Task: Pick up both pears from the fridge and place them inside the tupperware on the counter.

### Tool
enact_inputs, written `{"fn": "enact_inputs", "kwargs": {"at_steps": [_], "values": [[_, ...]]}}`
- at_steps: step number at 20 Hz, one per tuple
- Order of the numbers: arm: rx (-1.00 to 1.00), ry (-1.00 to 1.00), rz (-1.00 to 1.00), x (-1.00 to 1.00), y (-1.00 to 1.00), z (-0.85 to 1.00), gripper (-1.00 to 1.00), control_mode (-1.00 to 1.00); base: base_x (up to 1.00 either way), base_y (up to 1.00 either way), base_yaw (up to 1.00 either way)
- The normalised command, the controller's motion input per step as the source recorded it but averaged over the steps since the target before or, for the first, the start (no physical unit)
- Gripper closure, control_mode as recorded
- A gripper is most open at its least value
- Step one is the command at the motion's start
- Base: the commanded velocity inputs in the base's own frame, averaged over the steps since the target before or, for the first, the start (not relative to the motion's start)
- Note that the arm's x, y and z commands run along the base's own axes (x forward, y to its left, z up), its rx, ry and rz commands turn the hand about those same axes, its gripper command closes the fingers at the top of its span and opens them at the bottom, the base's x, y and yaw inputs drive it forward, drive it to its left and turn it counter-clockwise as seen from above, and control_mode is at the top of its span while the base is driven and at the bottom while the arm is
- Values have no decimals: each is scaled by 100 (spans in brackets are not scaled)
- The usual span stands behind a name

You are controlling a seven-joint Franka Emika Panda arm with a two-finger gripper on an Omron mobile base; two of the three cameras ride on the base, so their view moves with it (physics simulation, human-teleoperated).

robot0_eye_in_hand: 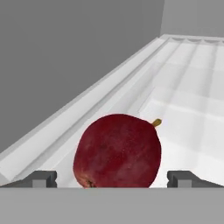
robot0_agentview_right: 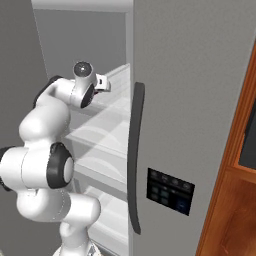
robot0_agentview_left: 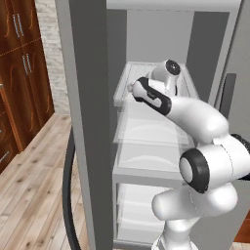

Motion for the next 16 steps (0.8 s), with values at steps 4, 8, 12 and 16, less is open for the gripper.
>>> {"fn": "enact_inputs", "kwargs": {"at_steps": [4, 8, 12, 16], "values": [[0, 0, 0, 34, 10, -13, -100, -100, 0, 0, 0], [0, 0, 0, 21, 2, -20, -100, -100, 0, 0, 0], [0, 0, 0, 13, 0, -25, 100, -100, 0, 0, 0], [0, 0, 0, 5, 0, -2, 100, -100, 0, 0, 0]]}}
